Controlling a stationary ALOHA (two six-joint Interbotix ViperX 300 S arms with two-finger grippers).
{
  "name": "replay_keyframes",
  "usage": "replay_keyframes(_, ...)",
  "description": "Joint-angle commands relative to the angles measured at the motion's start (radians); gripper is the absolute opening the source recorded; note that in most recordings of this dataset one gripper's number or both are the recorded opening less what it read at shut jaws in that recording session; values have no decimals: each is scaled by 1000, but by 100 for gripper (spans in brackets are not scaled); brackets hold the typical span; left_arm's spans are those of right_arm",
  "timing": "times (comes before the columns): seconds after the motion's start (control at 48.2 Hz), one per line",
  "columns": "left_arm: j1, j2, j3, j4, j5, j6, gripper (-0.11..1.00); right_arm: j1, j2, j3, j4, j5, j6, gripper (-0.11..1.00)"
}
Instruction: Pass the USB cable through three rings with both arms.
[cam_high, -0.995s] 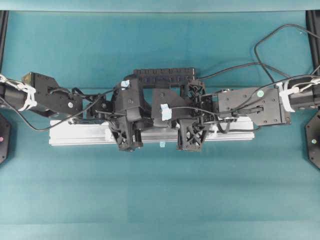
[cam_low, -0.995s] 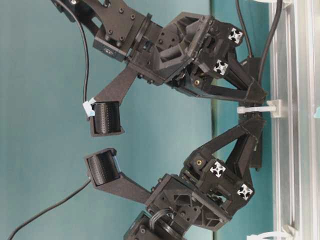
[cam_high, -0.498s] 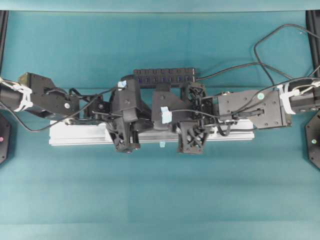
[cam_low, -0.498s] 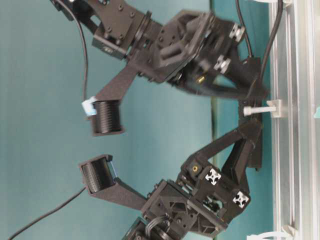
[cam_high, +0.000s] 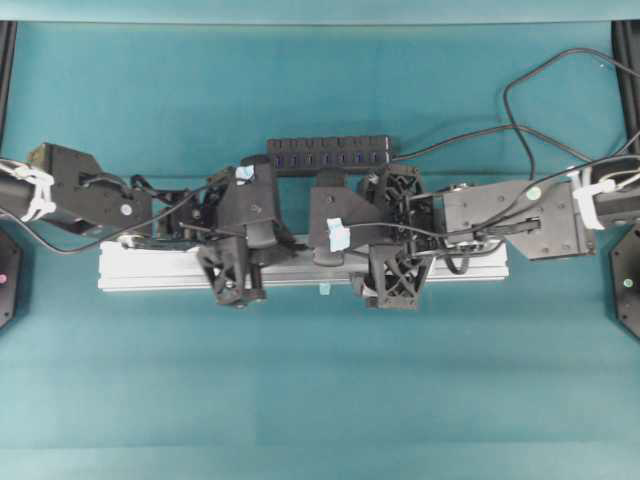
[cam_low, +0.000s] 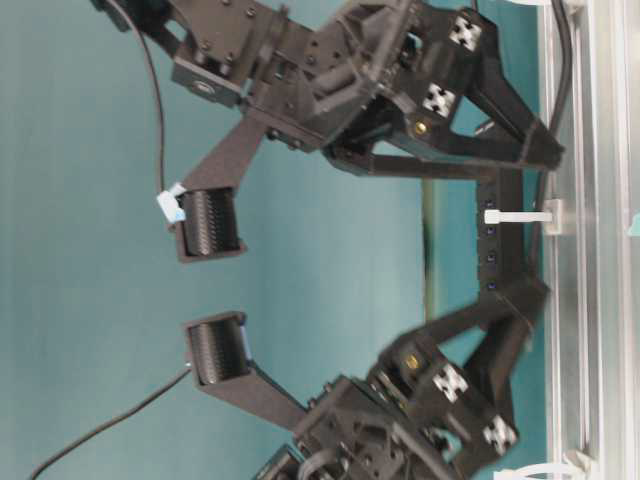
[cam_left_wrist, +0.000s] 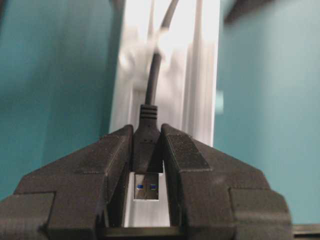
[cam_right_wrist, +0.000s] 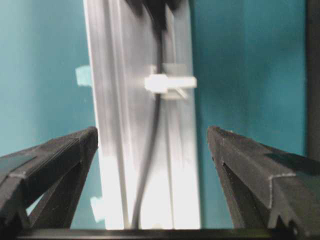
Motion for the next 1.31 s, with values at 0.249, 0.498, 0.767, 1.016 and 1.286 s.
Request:
replay_keyframes(0.249,-5,-155,32,2,14,-3,22,-17,-43,-31,-8,-15,-3,78)
replay_keyframes(0.498,-8,-235,58,2,15,-2,22,-17,-41,-35,-8,-67,-2,78)
replay_keyframes(0.767,-9,-259,58,2,18,-2,22,-17,-35,-44,-5,-169,-2,77)
replay_keyframes(1.016,-9,-258,58,2,20,0,22,-37,-31,-52,-3,-272,0,77)
replay_keyframes(1.286,-12,-256,57,2,20,0,22,-40,2,-61,-3,-288,-2,64)
